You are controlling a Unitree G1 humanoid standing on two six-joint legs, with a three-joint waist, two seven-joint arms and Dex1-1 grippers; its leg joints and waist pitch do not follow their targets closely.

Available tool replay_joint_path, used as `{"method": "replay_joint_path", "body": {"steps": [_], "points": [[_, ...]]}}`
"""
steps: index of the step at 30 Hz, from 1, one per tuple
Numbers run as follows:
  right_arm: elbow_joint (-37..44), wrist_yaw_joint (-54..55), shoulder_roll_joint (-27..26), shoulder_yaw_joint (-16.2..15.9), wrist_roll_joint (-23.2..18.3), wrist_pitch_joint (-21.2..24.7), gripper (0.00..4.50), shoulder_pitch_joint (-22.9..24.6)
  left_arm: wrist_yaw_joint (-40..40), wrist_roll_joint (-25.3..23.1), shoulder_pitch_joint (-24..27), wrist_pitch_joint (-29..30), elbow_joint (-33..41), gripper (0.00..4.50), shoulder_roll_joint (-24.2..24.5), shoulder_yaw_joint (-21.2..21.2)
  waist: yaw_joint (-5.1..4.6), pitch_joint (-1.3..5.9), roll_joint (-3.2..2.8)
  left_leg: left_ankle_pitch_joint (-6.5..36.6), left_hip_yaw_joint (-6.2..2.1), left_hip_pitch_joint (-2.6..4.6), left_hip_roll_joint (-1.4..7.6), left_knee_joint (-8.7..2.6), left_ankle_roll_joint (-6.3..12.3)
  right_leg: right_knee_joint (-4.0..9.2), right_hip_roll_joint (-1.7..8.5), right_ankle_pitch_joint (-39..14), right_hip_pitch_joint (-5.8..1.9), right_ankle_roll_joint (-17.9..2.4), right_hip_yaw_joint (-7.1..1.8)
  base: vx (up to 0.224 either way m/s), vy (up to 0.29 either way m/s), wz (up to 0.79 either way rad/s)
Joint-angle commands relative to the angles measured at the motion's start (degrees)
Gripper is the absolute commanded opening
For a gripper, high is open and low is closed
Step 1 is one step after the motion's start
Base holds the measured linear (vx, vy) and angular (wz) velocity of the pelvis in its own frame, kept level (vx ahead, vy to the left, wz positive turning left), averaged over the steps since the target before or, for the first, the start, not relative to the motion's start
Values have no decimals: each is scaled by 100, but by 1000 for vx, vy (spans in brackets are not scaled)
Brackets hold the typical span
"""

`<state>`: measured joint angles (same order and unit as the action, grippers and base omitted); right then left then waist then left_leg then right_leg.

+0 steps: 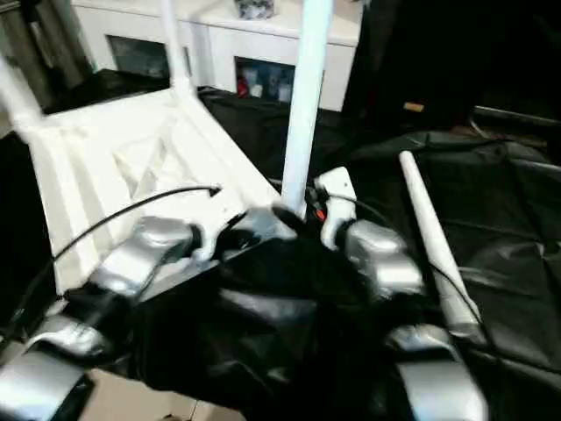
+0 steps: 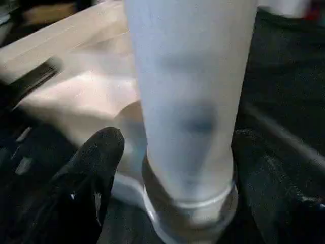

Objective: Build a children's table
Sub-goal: Rotate leg to tighten

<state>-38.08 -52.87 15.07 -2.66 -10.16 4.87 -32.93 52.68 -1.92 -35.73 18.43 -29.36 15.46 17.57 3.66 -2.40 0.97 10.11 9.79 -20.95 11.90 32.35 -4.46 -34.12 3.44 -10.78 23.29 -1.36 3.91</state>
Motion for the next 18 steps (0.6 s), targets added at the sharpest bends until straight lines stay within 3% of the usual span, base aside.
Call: {"method": "replay_joint_path", "body": {"steps": [1, 5, 6, 9, 10, 18], "points": [[176, -557, -77, -459, 42, 119, 368, 116, 464, 256, -11, -264, 359, 0, -133, 220, 28, 338, -4, 714, 13, 40, 162, -284, 571, 297, 435, -43, -382, -1501, -267, 0, 0, 0], [523, -1095, 211, -701, 76, 115, 368, 324, 1540, 481, 249, -553, 807, 0, 332, 401, 85, 322, -9, 984, 1, 78, 186, -313, 356, 328, 454, -653, -363, -1364, -270, 0, 0, 0], [606, -1197, 268, -753, 85, 122, 368, 369, 1730, 501, 285, -521, 891, 0, 433, 454, 77, 313, -14, 952, 15, 65, 179, -313, 358, 336, 434, -654, -350, -1354, -274, 0, 0, 0], [757, -1367, 360, -831, 78, 181, 368, 448, 1868, 496, 301, -496, 930, 0, 532, 492, 186, 328, -30, 868, 52, 141, 199, -286, 349, 305, 409, -347, -291, -1429, -285, 0, 0, 0], [841, -1458, 404, -865, 79, 211, 368, 493, 1916, 487, 305, -511, 929, 0, 569, 504, 191, 320, -13, 781, 36, 79, 181, -297, 336, 280, 400, -307, -341, -1398, -276, 0, 0, 0], [1176, -1651, 503, -1061, 101, 321, 312, 695, 1979, 435, 312, -621, 856, 0, 609, 462, 228, 333, -1, 769, 30, 62, 154, -275, 278, 287, 430, -440, -351, -1259, -286, 0, 0, 0]]}}
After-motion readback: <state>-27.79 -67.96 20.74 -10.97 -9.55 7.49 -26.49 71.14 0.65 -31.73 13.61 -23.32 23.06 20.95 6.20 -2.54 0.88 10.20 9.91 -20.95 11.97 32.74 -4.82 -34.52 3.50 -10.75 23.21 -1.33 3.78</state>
